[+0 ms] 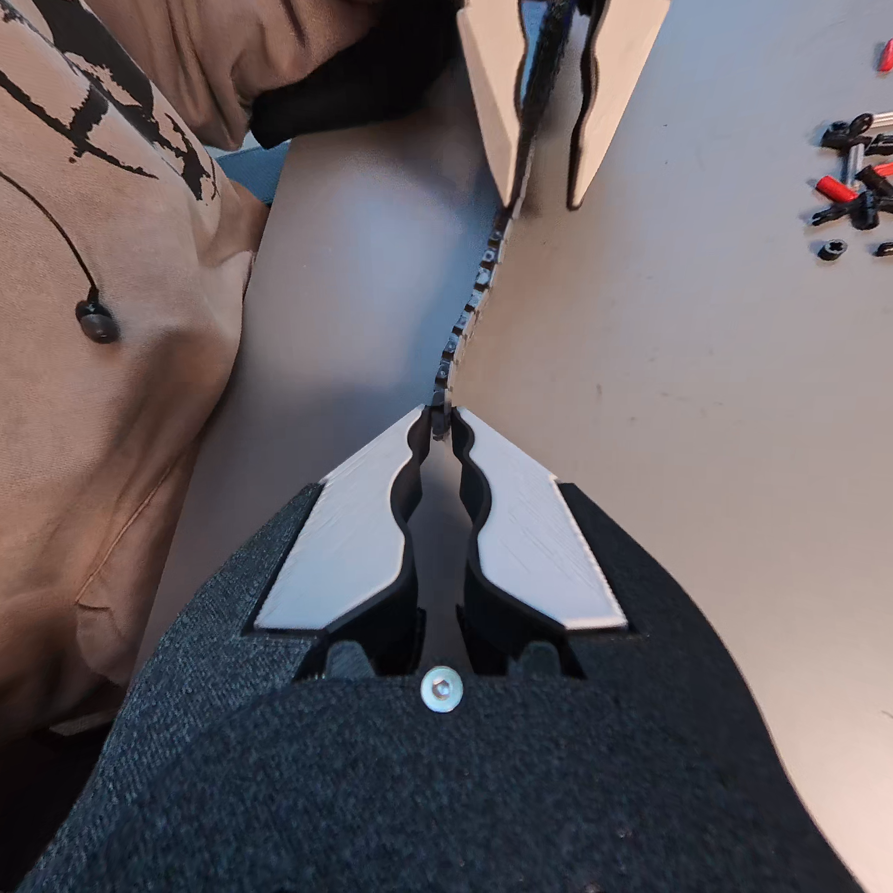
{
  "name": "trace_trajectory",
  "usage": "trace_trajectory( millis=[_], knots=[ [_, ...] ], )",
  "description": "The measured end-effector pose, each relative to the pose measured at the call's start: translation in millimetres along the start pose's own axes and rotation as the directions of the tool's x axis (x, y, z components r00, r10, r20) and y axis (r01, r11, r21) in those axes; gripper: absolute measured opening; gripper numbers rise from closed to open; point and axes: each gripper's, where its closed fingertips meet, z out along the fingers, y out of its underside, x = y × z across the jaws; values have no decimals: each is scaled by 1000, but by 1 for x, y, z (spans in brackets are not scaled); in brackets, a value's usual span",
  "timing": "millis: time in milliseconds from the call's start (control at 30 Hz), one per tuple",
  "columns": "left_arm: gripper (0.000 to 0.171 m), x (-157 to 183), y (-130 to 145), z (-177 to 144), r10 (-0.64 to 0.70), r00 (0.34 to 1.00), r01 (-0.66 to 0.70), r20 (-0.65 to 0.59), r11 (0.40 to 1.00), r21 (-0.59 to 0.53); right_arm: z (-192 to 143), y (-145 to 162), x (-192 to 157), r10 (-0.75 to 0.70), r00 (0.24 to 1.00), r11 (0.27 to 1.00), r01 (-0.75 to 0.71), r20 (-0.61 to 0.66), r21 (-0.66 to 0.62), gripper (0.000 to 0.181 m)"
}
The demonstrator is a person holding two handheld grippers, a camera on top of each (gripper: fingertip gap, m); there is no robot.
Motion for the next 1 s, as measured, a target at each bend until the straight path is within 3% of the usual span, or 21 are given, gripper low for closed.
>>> trace_trajectory(
  millis=[133,267,400,500,700,867,1000],
  knots=[
    [21,1,17,-13,-63,997,61,-44,997,-42,-6,5,0,16,1000,1000,-16,24,-4,5],
    [19,-5,23,-26,-61,998,61,-4,997,-40,-11,8,6,47,999,999,-47,11,8,5],
    [30,5,-17,-37,-28,999,36,-46,986,164,-2,1,4,30,999,999,-30,14,17,5],
    [29,23,-55,-25,15,993,23,-117,948,316,4,-5,5,3,1000,1000,-3,-3,18,5],
    [27,48,-56,41,86,984,-64,-156,987,144,14,-10,-4,-30,999,999,29,32,34,5],
    [9,45,-48,57,80,987,-71,-139,995,73,13,-8,-5,-25,999,999,24,44,35,5],
    [8,45,-47,53,19,985,-8,-171,998,65,12,-8,-4,-6,999,999,4,51,43,5]
  ],
)
